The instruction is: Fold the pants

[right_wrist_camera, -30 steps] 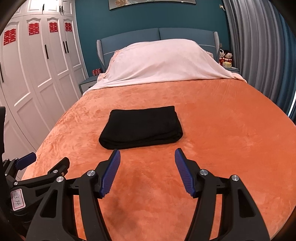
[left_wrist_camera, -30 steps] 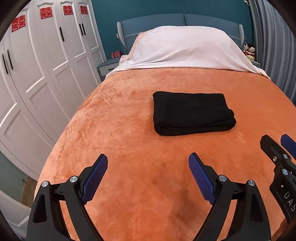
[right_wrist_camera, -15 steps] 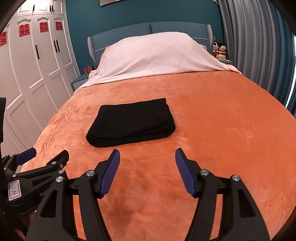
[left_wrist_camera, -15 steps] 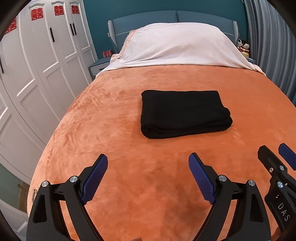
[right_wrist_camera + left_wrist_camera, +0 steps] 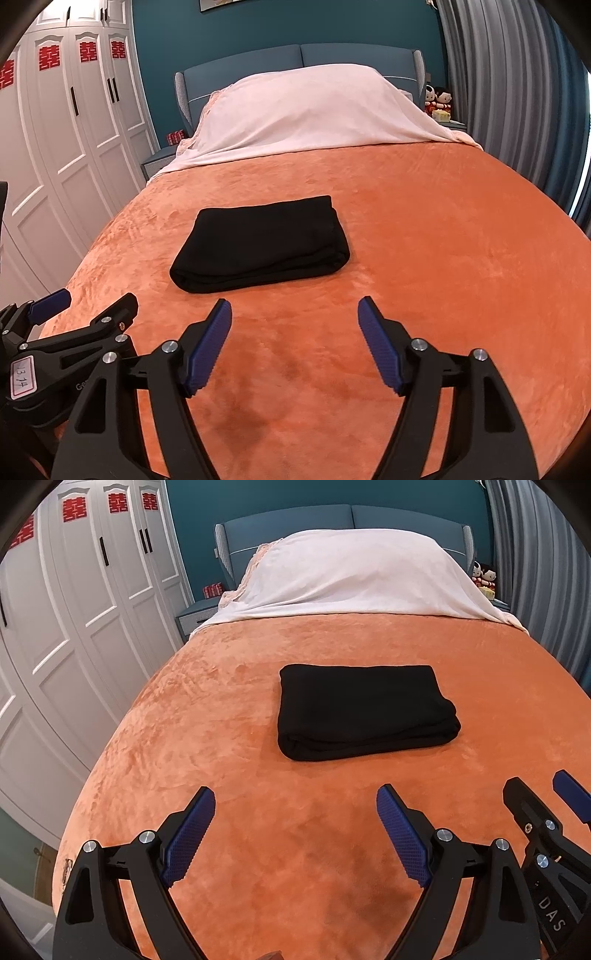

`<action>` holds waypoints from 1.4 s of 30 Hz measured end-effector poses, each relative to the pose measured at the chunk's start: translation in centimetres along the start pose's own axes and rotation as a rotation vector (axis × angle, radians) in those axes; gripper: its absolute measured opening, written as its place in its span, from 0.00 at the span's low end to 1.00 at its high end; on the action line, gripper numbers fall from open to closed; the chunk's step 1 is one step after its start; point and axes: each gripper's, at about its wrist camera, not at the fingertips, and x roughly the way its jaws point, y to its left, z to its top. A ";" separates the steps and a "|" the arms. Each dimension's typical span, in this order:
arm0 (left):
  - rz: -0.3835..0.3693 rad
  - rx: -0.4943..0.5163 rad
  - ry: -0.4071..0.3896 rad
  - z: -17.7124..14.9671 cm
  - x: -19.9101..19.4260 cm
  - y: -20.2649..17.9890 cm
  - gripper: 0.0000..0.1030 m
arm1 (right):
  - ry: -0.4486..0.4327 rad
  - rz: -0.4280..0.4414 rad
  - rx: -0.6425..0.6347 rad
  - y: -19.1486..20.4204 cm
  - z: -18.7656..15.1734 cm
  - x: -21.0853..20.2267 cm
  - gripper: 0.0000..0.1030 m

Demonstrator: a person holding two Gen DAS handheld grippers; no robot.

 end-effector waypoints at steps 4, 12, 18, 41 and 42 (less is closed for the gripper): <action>0.001 0.003 -0.005 0.0 -0.1 0.1 0.84 | 0.001 0.005 0.001 0.0 0.0 -0.1 0.67; 0.025 0.008 -0.042 -0.1 -0.6 0.0 0.89 | 0.004 0.011 -0.003 0.1 0.1 0.1 0.67; 0.027 0.007 -0.039 0.0 -0.7 -0.1 0.89 | 0.005 0.011 -0.005 0.3 0.1 0.2 0.67; -0.012 -0.004 -0.017 -0.7 -0.6 0.0 0.89 | 0.031 0.003 0.010 0.0 -1.3 0.2 0.67; -0.019 -0.002 -0.010 -0.9 -0.9 0.1 0.89 | 0.032 0.002 0.011 -0.1 -1.4 0.1 0.67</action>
